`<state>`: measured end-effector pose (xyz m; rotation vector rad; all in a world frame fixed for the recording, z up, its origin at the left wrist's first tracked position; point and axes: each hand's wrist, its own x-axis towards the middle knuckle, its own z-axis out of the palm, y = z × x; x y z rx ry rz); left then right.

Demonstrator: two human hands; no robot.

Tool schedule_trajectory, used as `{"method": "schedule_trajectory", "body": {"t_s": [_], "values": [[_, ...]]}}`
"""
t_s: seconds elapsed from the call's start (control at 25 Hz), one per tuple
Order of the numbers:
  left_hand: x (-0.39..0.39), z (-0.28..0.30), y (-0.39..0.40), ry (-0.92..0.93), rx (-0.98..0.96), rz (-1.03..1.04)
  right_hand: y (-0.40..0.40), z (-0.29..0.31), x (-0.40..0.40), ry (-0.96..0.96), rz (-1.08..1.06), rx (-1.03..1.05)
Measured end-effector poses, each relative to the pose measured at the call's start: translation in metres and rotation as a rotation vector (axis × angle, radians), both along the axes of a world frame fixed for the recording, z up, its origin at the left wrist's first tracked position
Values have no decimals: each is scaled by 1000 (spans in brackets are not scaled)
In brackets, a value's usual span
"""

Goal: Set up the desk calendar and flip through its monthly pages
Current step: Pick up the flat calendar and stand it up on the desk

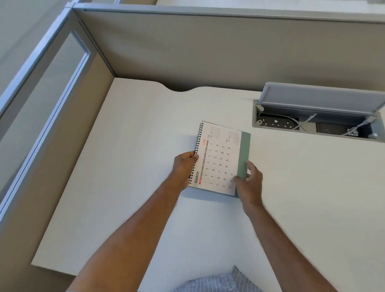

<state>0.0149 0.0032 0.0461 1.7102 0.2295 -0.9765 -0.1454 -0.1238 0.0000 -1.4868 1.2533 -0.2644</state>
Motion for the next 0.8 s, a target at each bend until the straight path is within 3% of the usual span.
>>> {"method": "schedule_trajectory", "body": {"t_s": [0.28,0.36,0.48,0.64,0.8], "values": [[5,47,11,8,-34,67,35,25,-18,119,674,-532],[4,62,15,3,-59,67,36,29,-21,84,697,-648],[-3,84,18,-32,-136,73,37,45,-18,-53,569,-799],[-8,102,23,-90,-206,104,28,82,-11,-201,362,-550],[-9,106,39,-317,-56,147,12,117,1,-367,202,-114]]}}
